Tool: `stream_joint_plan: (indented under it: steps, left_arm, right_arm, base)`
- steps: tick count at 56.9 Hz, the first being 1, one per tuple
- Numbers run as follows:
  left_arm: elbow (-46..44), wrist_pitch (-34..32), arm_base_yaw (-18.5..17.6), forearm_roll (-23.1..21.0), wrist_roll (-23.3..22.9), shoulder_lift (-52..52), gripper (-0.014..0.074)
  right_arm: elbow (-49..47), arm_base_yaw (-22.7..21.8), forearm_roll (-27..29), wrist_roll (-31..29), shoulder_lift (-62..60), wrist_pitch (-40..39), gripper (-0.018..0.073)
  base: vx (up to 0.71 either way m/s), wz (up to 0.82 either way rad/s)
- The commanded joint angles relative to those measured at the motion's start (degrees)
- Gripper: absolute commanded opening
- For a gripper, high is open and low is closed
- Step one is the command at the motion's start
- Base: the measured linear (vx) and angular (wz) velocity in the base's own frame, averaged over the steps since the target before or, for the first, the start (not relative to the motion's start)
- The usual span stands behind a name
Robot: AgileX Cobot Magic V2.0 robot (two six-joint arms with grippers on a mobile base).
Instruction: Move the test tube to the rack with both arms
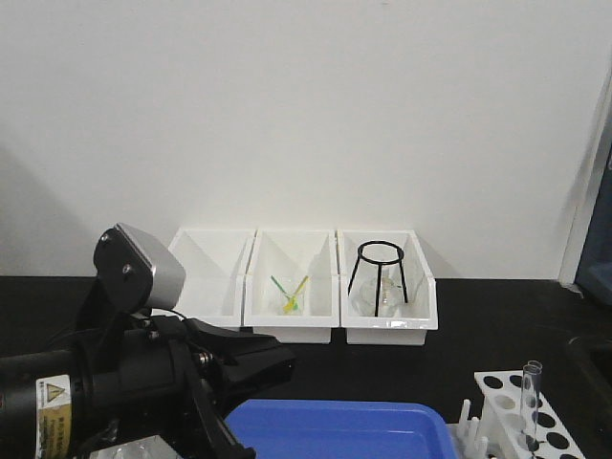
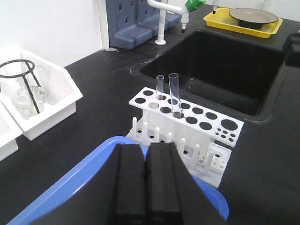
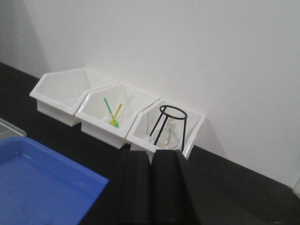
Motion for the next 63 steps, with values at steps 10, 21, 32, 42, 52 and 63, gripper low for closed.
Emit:
stream_joint_plan:
  steps: [10, 21, 32, 42, 52, 63]
  left_arm:
    - [-1.6, 1.1, 0.0, 0.9, -0.8, -1.7, -0.0004]
    - [-1.6, 1.1, 0.0, 0.9, -0.8, -1.7, -0.0004]
    - [-1.6, 1.1, 0.0, 0.9, -0.8, -1.7, -0.0004]
    - [-1.6, 1.1, 0.0, 0.9, -0.8, -1.7, -0.0004]
    - [-1.6, 1.0, 0.0, 0.9, -0.8, -1.7, -0.0004]
    - [-1.6, 1.7, 0.0, 0.9, -0.8, -1.3, -0.0004]
  right_arm:
    - [-1.6, 0.0, -1.2, 0.8, 0.1, -0.9, -0.0011]
    - [-1.6, 0.0, -1.2, 0.8, 0.1, -0.8, -0.0011]
    - [-1.6, 0.0, -1.2, 0.8, 0.1, -0.8, -0.0011]
    - [-1.6, 0.0, -1.2, 0.8, 0.1, -0.8, -0.0011]
    - [-1.6, 0.0, -1.2, 0.8, 0.1, -0.8, -0.0011]
    - [-1.6, 0.0, -1.2, 0.8, 0.1, -0.8, -0.0011]
  base:
    - [0.00, 0.00]
    - [0.00, 0.00]
    - [0.00, 0.00]
    - [0.00, 0.00]
    - [0.00, 0.00]
    - [0.00, 0.00]
